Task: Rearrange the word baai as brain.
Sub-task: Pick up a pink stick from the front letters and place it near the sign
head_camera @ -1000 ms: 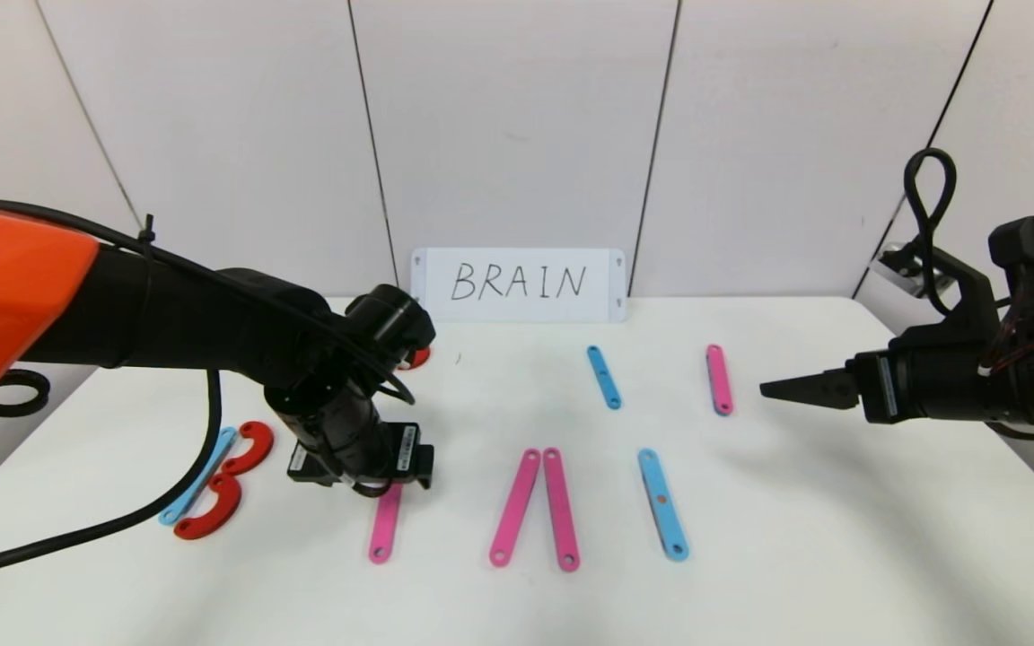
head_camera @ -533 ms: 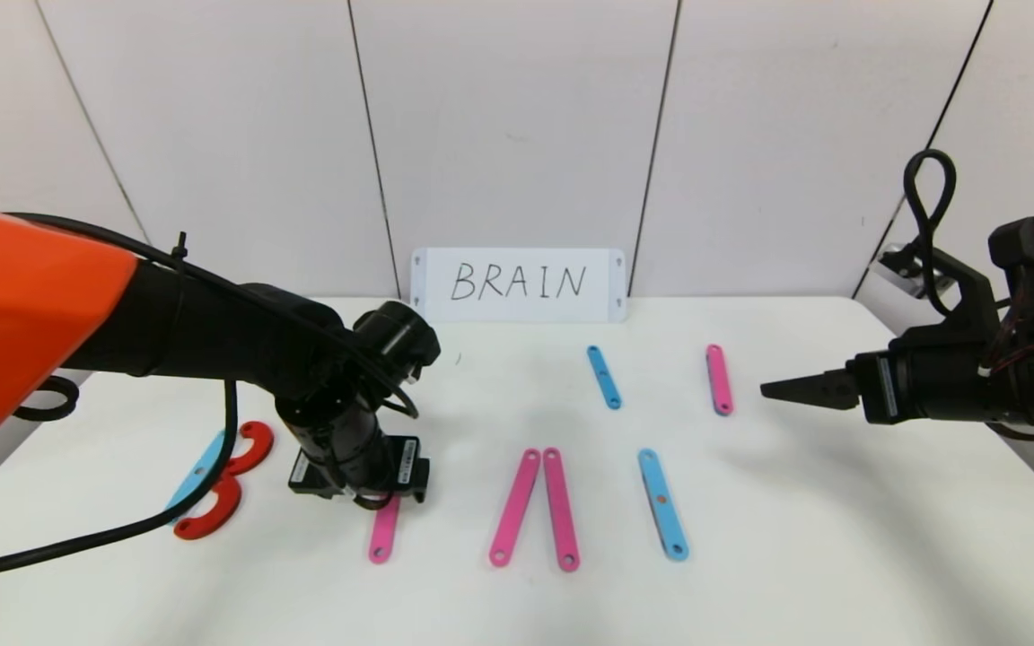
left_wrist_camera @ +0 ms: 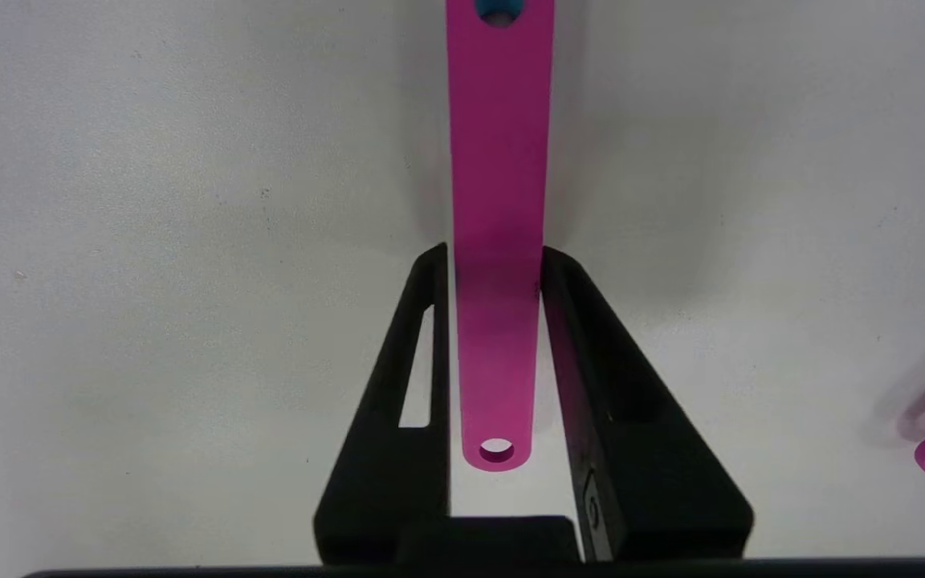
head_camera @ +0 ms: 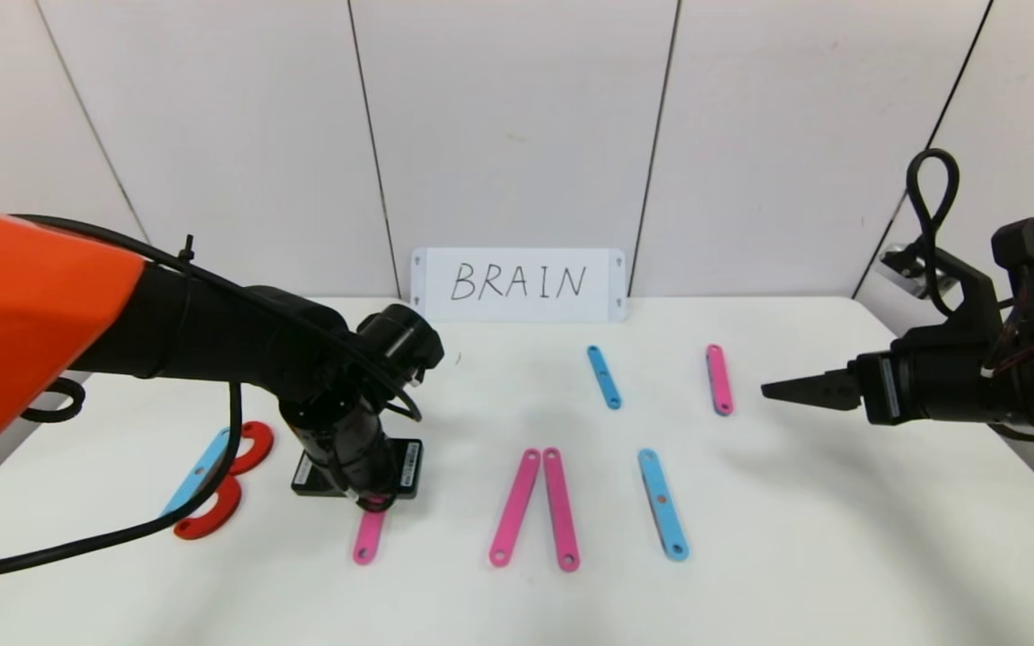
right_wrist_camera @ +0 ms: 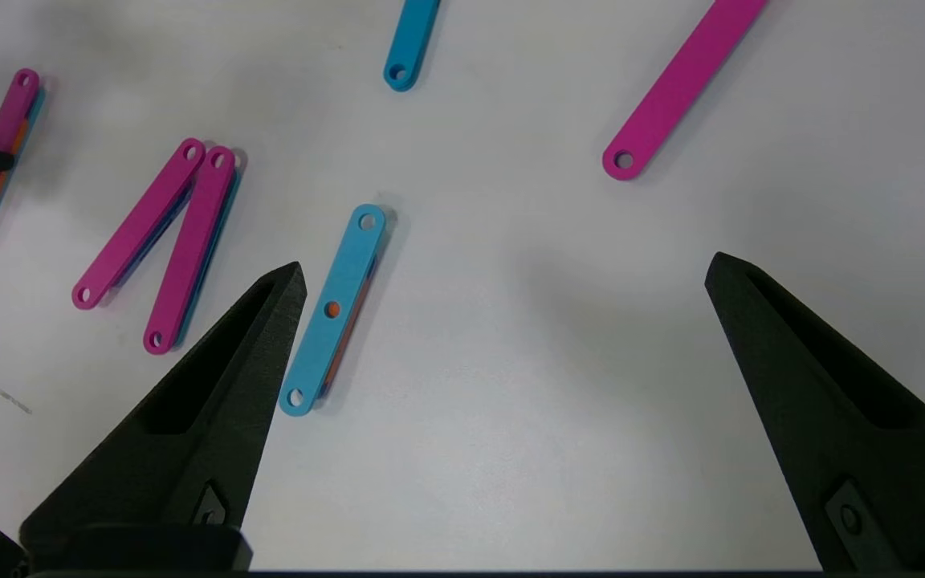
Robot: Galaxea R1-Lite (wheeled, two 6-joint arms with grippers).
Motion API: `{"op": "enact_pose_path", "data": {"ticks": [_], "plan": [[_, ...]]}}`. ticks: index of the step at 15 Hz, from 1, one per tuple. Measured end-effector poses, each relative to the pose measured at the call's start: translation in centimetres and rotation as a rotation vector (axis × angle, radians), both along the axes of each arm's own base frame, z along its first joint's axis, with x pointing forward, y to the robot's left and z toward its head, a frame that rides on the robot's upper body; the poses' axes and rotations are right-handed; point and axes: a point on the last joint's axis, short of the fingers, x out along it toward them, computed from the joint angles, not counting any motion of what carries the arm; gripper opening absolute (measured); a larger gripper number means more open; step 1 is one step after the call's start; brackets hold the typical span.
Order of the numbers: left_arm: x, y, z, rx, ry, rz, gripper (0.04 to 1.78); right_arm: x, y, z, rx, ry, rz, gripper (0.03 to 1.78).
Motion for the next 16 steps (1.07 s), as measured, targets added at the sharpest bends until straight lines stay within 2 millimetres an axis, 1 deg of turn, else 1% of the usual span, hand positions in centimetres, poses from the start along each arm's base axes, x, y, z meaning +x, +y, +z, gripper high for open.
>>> {"op": "enact_pose_path", "data": {"ticks": [1, 2, 12, 16], "plan": [[0.0, 0.0, 0.0, 0.0, 0.0, 0.0, 0.31, 0.0, 0.0, 0.0, 0.0, -0.001, 0.0, 1.74], [0.0, 0.0, 0.0, 0.0, -0.001, -0.001, 0.3, 0.0, 0.0, 0.0, 0.0, -0.001, 0.0, 1.74], [-0.2, 0.0, 0.4, -0.01, -0.008, -0.004, 0.3, -0.2, 0.2, 0.0, -0.003, -0.001, 0.007, 1.74], [0.3, -0.4, 1.3, -0.054, -0.055, -0.017, 0.3, -0.2, 0.2, 0.1, -0.004, -0.003, 0.006, 1.74]]}}
